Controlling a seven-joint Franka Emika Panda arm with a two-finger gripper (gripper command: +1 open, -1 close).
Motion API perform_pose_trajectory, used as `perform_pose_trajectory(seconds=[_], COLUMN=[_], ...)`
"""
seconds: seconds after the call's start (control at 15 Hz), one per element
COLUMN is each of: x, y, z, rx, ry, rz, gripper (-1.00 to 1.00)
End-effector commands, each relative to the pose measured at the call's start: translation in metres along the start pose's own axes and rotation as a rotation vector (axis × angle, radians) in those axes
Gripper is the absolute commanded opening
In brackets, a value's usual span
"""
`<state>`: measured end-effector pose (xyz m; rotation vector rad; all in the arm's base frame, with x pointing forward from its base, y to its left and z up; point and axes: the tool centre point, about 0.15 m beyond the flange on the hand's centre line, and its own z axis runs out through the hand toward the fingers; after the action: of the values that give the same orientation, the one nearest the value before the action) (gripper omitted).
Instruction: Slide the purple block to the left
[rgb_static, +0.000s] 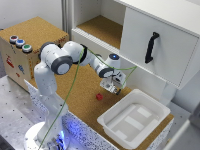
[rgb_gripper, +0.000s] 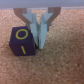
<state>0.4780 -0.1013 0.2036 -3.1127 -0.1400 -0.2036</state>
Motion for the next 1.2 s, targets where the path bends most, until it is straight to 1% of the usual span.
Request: perform_pose_trajectory(seconds=[0.0, 0.2, 0.4, 0.8, 1.07, 1.13], x=[0.014, 0.023, 0.027, 0.030, 0.033, 0.034], y=[-0.029, -0.052, -0.072, -0.117, -0.147, -0.154], z=[-0.005, -0.004, 0.003, -0.001, 0.004, 0.007], rx=[0.022, 0.030, 0.036, 0.047, 0.057, 0.058], ry=[-0.086, -0.093, -0.113, -0.122, -0.124, -0.137], rz=[0.025, 0.026, 0.028, 0.040, 0.029, 0.017], gripper=[-1.00, -1.00, -1.00, -1.00, -1.00, -1.00])
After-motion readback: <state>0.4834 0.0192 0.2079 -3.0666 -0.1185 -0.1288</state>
